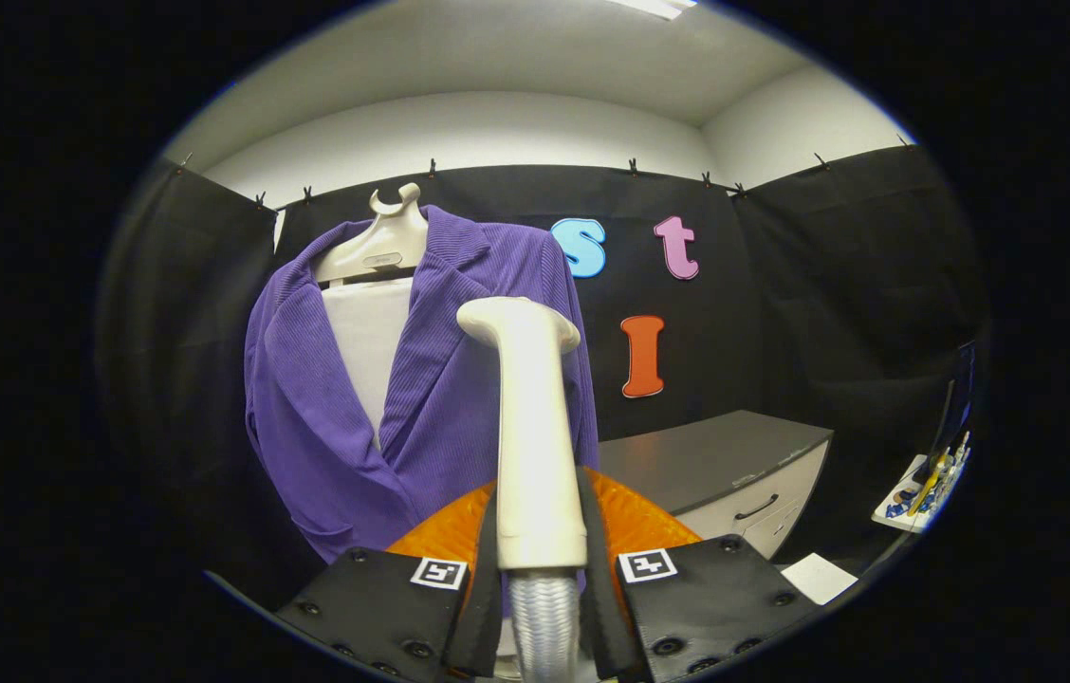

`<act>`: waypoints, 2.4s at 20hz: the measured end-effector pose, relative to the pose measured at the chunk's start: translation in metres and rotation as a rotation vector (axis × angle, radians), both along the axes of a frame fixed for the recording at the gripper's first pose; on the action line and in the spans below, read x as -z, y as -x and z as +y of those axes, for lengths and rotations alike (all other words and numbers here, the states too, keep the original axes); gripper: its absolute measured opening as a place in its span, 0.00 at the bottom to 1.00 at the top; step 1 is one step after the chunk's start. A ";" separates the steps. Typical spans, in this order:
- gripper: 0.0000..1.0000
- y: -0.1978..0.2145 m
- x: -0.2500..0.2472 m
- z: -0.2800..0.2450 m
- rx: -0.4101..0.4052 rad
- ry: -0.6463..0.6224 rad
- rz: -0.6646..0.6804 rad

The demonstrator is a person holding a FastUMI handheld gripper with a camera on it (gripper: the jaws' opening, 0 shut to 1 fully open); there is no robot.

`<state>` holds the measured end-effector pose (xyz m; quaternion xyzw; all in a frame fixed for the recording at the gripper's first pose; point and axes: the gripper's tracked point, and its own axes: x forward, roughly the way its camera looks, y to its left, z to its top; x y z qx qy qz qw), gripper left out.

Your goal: Iron the clothes twice with a garment steamer, once on the left side and once on the right side.

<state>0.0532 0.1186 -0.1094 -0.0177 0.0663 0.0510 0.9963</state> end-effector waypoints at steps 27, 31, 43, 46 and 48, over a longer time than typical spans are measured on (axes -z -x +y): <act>0.45 0.067 0.159 -0.036 -0.001 0.138 0.304; 0.45 0.081 0.189 -0.037 0.002 0.154 0.350; 0.45 0.114 0.255 -0.038 0.002 0.185 0.488; 0.45 0.120 0.269 -0.040 0.006 0.191 0.513; 0.45 0.123 0.274 -0.041 0.007 0.198 0.528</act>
